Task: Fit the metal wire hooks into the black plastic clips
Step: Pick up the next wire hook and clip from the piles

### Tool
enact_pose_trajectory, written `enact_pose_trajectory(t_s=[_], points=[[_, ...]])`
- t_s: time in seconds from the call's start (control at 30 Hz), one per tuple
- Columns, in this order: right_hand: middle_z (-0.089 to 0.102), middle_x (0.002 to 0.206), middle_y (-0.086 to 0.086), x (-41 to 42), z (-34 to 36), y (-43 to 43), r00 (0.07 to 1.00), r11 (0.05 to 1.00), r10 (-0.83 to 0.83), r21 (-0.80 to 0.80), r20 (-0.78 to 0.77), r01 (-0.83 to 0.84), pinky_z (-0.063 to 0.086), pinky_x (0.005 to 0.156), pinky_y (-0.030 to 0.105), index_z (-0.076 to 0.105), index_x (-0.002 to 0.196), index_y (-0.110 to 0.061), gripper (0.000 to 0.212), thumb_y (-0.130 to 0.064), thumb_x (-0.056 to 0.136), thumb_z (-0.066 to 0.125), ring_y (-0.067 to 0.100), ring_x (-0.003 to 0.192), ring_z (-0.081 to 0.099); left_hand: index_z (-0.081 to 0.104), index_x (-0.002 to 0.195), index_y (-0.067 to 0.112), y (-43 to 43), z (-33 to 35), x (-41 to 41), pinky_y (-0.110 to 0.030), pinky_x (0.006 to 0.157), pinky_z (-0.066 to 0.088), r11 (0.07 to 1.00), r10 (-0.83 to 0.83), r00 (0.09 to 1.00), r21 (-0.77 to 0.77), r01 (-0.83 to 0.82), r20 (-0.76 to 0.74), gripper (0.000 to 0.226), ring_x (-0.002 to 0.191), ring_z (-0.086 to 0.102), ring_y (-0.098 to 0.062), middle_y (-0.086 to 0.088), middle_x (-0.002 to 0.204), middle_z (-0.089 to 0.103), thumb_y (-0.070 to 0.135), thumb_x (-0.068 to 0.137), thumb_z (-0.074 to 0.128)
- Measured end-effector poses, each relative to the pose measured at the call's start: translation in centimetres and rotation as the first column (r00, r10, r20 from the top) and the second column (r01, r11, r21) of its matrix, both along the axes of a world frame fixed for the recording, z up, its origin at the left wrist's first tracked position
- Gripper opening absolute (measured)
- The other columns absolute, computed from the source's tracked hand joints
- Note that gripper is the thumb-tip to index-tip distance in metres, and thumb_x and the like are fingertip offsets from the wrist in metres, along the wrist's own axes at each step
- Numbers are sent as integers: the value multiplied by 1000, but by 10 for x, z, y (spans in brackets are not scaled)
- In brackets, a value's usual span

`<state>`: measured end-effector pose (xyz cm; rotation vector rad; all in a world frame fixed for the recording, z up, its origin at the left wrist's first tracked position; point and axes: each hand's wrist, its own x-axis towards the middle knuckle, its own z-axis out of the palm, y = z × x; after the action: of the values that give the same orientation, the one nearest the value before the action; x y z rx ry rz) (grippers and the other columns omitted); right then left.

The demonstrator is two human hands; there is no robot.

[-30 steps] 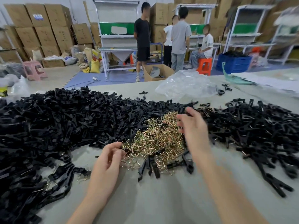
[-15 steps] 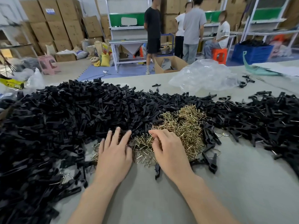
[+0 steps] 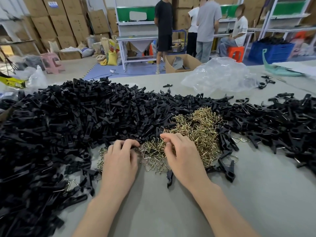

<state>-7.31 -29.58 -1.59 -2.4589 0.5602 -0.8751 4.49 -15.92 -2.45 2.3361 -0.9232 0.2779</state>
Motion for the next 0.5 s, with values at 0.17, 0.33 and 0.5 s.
enact_pose_trajectory(t_s=[0.17,0.33,0.5], points=[[66,113,-10,-1,1,0,1000,1000,5,18,3,-6,44,100,34,63,130,-21,32,-15,102,50,10,105,58,61,112,29,9,-4,2,-37,88,44,991,-24,998,-133,15,-66,24,99,39,-11,13,107,63,12,99,49],[66,110,-12,-2,1,2,999,1000,20,22,27,-21,46,99,37,64,128,-22,32,-14,101,50,9,101,59,55,106,40,13,-4,2,-29,83,44,981,-56,991,-189,33,-120,25,102,37,-3,26,102,62,17,101,49],[65,107,-13,-3,2,2,997,999,42,28,65,-44,47,98,37,64,128,-22,33,-15,100,48,8,102,59,57,119,38,13,-1,3,-5,80,37,939,1,986,-340,-59,-167,20,104,46,3,29,100,56,29,102,52]])
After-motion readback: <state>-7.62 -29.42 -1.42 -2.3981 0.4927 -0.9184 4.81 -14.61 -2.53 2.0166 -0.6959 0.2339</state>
